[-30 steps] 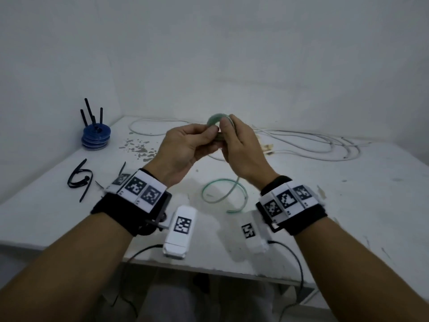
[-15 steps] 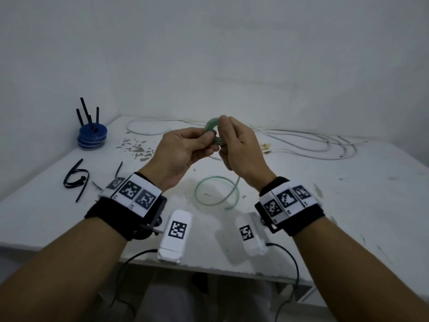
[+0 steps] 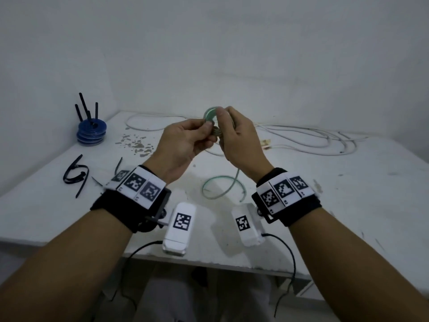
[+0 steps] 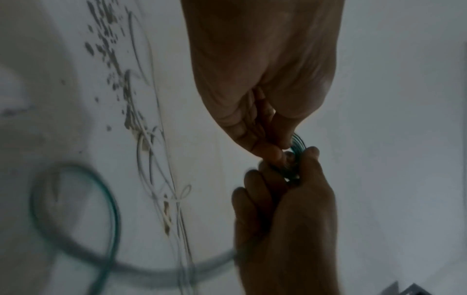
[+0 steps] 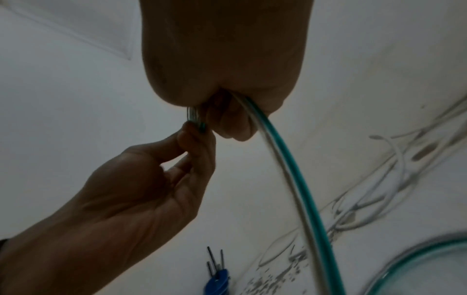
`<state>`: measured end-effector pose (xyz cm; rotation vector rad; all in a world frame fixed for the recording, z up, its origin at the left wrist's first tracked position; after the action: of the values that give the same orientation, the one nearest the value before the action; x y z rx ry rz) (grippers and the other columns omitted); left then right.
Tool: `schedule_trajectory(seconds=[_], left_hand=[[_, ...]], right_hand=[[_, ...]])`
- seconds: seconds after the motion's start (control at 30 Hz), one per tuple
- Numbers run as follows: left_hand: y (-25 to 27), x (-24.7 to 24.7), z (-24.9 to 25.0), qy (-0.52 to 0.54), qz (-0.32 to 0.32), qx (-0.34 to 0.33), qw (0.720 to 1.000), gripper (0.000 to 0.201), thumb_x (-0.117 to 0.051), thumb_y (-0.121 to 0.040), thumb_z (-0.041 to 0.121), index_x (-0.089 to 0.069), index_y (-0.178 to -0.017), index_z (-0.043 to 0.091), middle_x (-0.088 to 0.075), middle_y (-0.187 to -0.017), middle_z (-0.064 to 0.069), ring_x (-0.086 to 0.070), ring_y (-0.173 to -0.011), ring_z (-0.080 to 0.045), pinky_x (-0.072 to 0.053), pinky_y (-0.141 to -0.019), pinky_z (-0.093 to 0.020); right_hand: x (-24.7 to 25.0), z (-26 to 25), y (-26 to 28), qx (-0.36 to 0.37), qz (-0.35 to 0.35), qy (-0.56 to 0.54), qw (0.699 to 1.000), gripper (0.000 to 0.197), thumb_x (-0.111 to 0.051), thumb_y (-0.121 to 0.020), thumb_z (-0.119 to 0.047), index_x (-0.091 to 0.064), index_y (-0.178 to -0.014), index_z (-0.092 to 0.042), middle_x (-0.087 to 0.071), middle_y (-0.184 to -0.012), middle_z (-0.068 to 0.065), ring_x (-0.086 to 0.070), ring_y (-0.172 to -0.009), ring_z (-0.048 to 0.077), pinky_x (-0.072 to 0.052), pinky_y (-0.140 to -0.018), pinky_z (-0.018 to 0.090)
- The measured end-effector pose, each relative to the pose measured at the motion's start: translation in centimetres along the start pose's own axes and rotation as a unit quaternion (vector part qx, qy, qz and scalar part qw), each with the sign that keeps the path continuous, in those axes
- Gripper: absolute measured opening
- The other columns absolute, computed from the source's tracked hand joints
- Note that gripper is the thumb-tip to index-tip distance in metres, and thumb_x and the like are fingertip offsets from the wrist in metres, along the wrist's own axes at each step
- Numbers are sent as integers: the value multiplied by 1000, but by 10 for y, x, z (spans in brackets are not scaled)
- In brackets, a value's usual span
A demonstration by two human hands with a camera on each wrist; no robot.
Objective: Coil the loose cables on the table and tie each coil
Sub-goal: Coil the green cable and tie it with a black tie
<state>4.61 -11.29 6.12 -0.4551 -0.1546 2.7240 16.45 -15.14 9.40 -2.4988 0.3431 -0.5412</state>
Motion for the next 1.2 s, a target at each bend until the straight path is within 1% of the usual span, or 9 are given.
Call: schedule_trajectory(seconds=[0.17, 0.3, 0.47, 0.6, 0.7, 0.83, 0.9, 1.03, 1.2], left_hand=[[5, 8, 13, -210, -50, -27, 976, 11, -66, -90, 6, -72, -96, -1, -73, -76, -7, -67, -64, -12, -51, -61, -19], [2, 2, 18, -94, -8, -35, 995, 11, -66, -89, 5, -73, -96, 1, -73, -82, -13, -66, -67, -18, -55, -67, -22], [4, -5, 9, 20, 28, -17, 999, 12, -66, -89, 9, -73, -96, 2, -74, -87, -9, -70, -77, -17, -57, -72, -21], [4, 3, 10, -104, -65, 8, 992, 22, -67, -85, 17, -72, -99, 1, -75, -92, -12, -71, -83, -20, -56, -73, -23], [3, 10, 19, -205, -71, -12, 976, 16, -67, -89, 12, -73, -97, 0, -73, -82, -12, -68, -71, -14, -53, -65, -22], [5, 2, 24, -74, -21, -41, 996, 15, -68, -83, 10, -73, -94, 1, -72, -79, -11, -64, -66, -16, -55, -65, -21], [7, -7, 20, 21, 5, -38, 999, 17, -67, -82, 12, -72, -94, 1, -73, -82, -10, -66, -71, -17, -57, -71, -22], [7, -11, 19, 42, 20, -36, 998, 14, -64, -90, 7, -72, -99, 0, -75, -85, -8, -70, -74, -15, -57, -72, -21], [7, -2, 28, -144, -21, -50, 988, 16, -68, -89, 11, -73, -100, 1, -76, -87, -10, -72, -76, -20, -55, -65, -22]], right_hand=[[-3, -6, -1, 52, -139, 162, 976, 39, -43, -105, -23, -44, -66, -29, -47, -55, -14, -45, -55, 0, -32, -54, 13], [2, -10, 0, 42, -39, 59, 997, 35, -45, -105, -28, -55, -73, -20, -46, -54, -16, -42, -52, 3, -33, -55, 20], [1, -9, 10, 47, 72, 21, 996, 30, -44, -105, -24, -43, -76, -20, -43, -59, -12, -40, -52, 2, -34, -51, 18], [-2, -6, 8, 56, -23, 100, 993, 33, -39, -107, -24, -45, -76, -33, -50, -65, -13, -48, -60, 0, -36, -57, 14], [-5, -5, 4, 43, -114, 154, 980, 33, -39, -107, -27, -50, -77, -36, -52, -67, -14, -50, -64, -2, -36, -60, 12], [1, -16, 1, 63, 4, 68, 996, 38, -43, -103, -32, -62, -84, -6, -55, -67, 4, -46, -60, 3, -38, -59, 20], [2, -17, 5, 51, 87, -31, 994, 39, -43, -103, -30, -61, -90, 2, -54, -67, 0, -48, -60, 3, -41, -58, 23], [-1, -16, 13, 61, 131, -49, 988, 24, -37, -104, -23, -47, -87, -10, -48, -68, -11, -44, -60, 3, -41, -57, 30], [2, -9, 4, 52, 19, 58, 997, 31, -37, -106, -23, -44, -76, -23, -49, -67, -12, -46, -59, 1, -37, -58, 19]])
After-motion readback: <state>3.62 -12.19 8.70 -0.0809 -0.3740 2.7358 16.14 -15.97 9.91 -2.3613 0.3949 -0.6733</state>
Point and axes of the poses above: each hand's wrist, its own y-axis away from the middle knuckle, its own x-axis out of the back of the hand, z = x × y, the point moved 7 cm from there along -y, towards the middle knuckle
